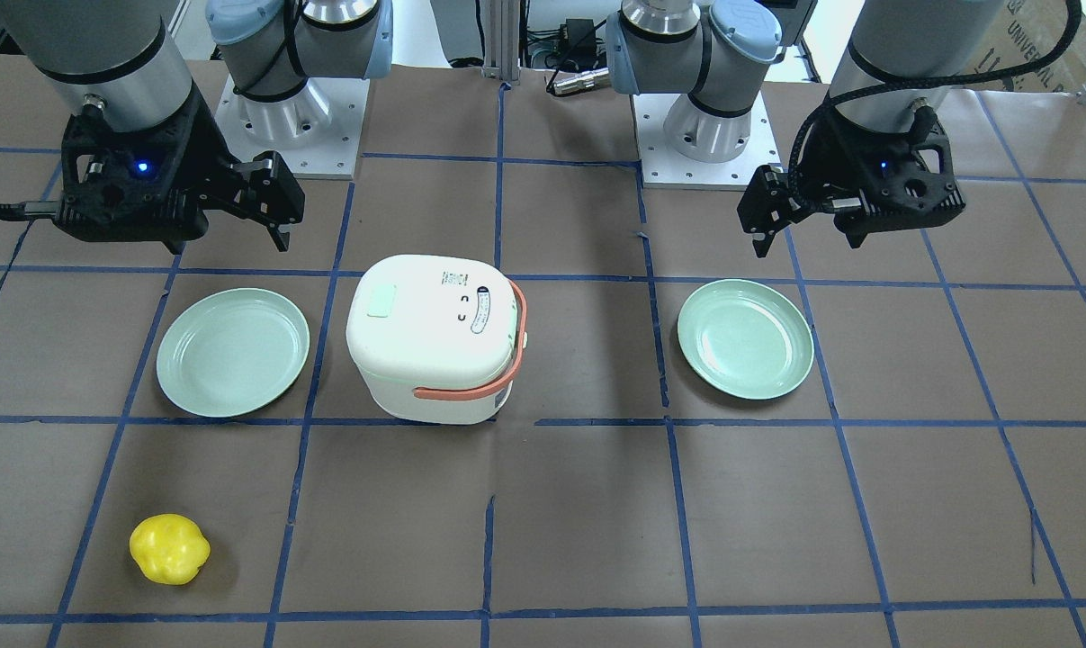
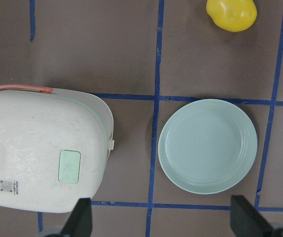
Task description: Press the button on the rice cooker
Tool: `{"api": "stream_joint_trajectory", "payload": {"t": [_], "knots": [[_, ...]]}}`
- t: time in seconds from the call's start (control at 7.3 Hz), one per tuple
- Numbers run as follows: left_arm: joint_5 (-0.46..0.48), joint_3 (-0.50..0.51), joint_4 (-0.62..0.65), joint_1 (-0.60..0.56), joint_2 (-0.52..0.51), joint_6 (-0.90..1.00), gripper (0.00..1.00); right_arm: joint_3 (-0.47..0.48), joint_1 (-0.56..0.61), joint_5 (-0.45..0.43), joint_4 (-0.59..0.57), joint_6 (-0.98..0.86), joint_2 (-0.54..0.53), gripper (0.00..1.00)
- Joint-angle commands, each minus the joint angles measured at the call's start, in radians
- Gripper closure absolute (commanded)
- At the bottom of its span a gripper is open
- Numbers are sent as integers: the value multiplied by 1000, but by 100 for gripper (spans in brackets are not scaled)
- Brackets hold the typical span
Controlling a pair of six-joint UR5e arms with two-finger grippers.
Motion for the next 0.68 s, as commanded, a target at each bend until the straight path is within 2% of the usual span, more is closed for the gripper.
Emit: {"api": "stream_joint_trajectory", "payload": {"t": [0.0, 0.55], "knots": [[0, 0, 0, 0, 0, 0, 0, 0, 0, 0, 0, 0, 0, 0], [0, 0, 0, 0, 0, 0, 0, 1, 0, 11, -5, 14, 8, 0]]}}
